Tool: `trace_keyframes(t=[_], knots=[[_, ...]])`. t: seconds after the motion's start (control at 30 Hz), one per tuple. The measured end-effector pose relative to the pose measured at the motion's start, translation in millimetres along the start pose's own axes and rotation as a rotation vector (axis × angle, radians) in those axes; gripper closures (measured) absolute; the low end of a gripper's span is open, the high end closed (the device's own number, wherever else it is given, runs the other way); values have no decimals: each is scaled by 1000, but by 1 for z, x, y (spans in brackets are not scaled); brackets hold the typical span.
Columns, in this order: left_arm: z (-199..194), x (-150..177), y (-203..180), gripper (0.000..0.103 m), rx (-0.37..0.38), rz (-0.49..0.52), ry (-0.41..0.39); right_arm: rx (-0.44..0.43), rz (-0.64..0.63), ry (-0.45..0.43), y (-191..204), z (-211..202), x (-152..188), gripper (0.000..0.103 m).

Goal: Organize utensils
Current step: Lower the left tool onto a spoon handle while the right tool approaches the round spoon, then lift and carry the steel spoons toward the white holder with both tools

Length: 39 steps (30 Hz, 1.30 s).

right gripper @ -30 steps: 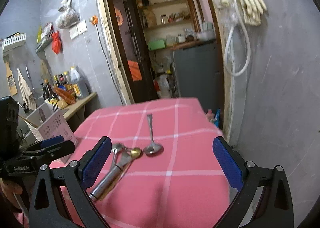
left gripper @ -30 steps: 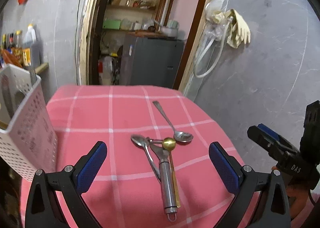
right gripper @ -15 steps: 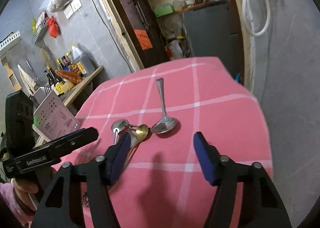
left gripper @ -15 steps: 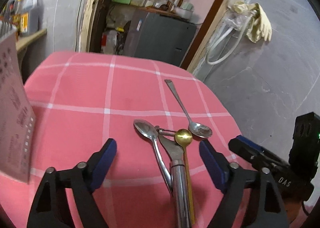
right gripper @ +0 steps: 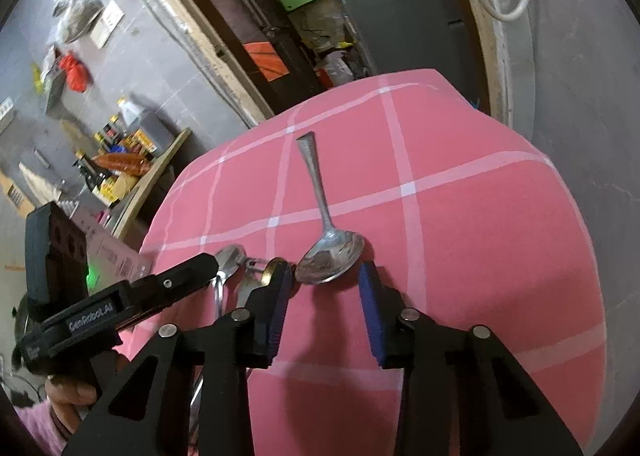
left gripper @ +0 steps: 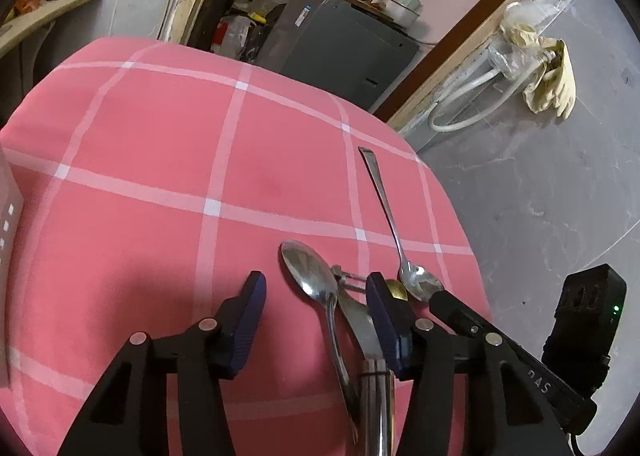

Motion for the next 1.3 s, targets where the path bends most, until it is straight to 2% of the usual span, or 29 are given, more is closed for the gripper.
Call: trace_keyframes(t=[0.17, 0.37, 0.43, 0.5, 0.63, 0.7, 0.87, 1.13, 1.3], knots=[[4, -4, -1, 58, 6, 9, -6, 17, 16, 2, 1, 8, -3, 80], [5, -6, 6, 76, 21, -27, 6, 21, 41, 2, -2, 8, -3, 87], [7, -6, 9, 85, 47, -51, 27, 24, 44, 1, -2, 9, -3, 88], [10, -7, 11, 89, 87, -77, 47, 27, 47, -1, -2, 8, -2, 89], [13, -7, 11, 98, 121, -97, 58, 6, 85, -30, -9, 4, -1, 99], [11, -6, 6, 98, 95, -83, 49, 4, 102, -60, -12, -4, 0, 99], [-9, -6, -2, 100, 73, -50, -5, 61, 98, -142, -10, -31, -3, 99], [-63, -12, -22, 100, 91, 15, -121, 246, -41, -251, 20, -95, -21, 99], [-108, -18, -35, 100, 106, 62, -205, 297, -111, -312, 48, -138, -29, 99]])
Point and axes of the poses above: each gripper's, at about its wrist camera, not at the fingertips, and z roughly the way its jaws point, y to its left, x to its underside, the point moved 2 cm from there along z, roughly the way its jaws point, and after that the axes turned 14 degrees about y, right-handed, at the moved point
